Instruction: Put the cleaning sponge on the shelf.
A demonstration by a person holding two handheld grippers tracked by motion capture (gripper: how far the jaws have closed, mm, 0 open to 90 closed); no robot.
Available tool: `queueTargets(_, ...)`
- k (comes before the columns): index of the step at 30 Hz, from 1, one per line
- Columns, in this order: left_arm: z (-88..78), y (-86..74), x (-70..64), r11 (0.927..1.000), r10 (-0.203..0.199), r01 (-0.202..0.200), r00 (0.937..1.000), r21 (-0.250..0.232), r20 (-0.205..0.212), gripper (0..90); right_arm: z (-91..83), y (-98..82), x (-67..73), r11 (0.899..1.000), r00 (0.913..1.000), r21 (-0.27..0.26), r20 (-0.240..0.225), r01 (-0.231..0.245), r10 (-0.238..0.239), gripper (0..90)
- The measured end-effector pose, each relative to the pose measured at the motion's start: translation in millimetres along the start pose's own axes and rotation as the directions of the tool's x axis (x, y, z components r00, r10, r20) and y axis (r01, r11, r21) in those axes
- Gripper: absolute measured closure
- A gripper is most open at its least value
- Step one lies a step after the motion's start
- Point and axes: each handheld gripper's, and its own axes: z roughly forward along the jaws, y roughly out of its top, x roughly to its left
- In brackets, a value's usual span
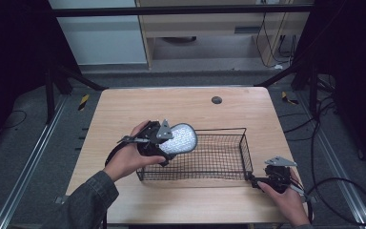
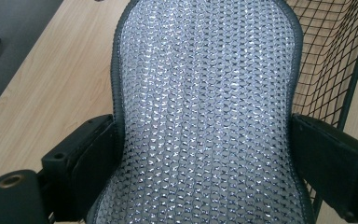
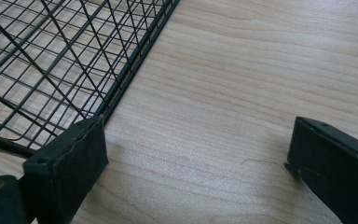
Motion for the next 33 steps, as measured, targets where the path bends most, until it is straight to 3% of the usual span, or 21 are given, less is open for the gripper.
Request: queueTargets(33, 9.1, -12.1, -6.4, 0.9981, 0.022, -0.024, 0.9990, 0.057, 0.040, 8.2, 0.0, 0.0, 0.0, 1.000, 1.0000, 0.001, 0.000, 0.000, 0.000, 5.0)
